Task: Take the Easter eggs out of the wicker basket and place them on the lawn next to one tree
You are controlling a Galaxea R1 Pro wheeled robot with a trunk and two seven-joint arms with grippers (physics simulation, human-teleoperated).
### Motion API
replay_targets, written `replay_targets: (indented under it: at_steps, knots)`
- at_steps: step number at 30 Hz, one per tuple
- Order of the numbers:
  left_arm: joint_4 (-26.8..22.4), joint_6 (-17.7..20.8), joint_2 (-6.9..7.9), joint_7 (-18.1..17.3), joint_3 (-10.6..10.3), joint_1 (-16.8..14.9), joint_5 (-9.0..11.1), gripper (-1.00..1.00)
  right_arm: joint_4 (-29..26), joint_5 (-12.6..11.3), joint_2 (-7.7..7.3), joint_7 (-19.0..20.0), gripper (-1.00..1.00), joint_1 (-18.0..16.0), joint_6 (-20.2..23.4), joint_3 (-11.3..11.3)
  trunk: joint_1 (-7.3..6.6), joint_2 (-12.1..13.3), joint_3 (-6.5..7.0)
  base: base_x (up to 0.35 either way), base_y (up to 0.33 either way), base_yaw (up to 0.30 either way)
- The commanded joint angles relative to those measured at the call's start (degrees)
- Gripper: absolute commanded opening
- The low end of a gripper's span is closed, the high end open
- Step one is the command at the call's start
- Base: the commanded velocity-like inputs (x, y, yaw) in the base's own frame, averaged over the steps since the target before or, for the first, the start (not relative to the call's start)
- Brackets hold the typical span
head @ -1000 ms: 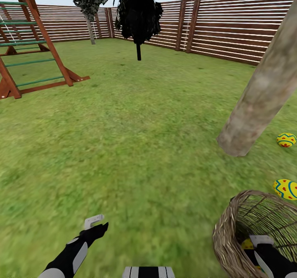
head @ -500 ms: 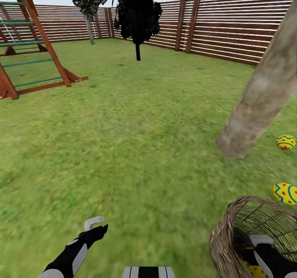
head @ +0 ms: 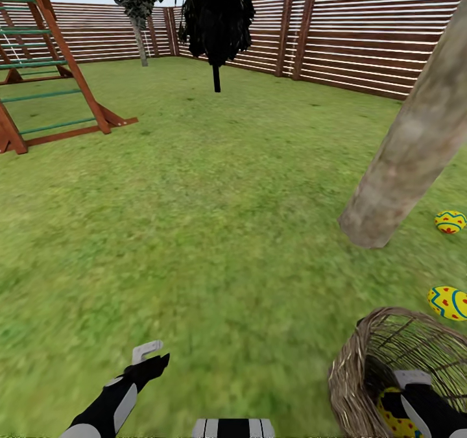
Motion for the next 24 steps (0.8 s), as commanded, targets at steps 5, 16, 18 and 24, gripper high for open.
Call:
replay_targets:
  at_steps: [5, 16, 18, 24]
  knots:
    - [-0.1, 0.3, -0.06, -0.4, 0.3, 0.0, 0.3, 1.00, -0.1, -0.4, -0.04, -0.3, 1.00, 0.0, 0.3, 0.4, 0.12, -0.1, -1.16, 0.000, 0.000, 0.000]
    - [-0.1, 0.3, -0.15, -0.4, 0.3, 0.0, 0.3, 1.00, -0.1, -0.5, -0.04, -0.3, 1.00, 0.0, 0.3, 0.4, 0.24, -0.2, -2.26, 0.000, 0.000, 0.000]
    - [0.0, 0.3, -0.15, -0.4, 0.3, 0.0, 0.3, 1.00, -0.1, -0.5, -0.04, -0.3, 1.00, 0.0, 0.3, 0.4, 0.24, -0.2, -2.26, 0.000, 0.000, 0.000]
    - [0.0, 0.3, -0.24, -0.4, 0.3, 0.0, 0.3, 1.00, -0.1, -0.4, 0.07, -0.4, -1.00, 0.0, 0.0, 0.5, 0.24, -0.2, -2.26, 0.000, 0.000, 0.000]
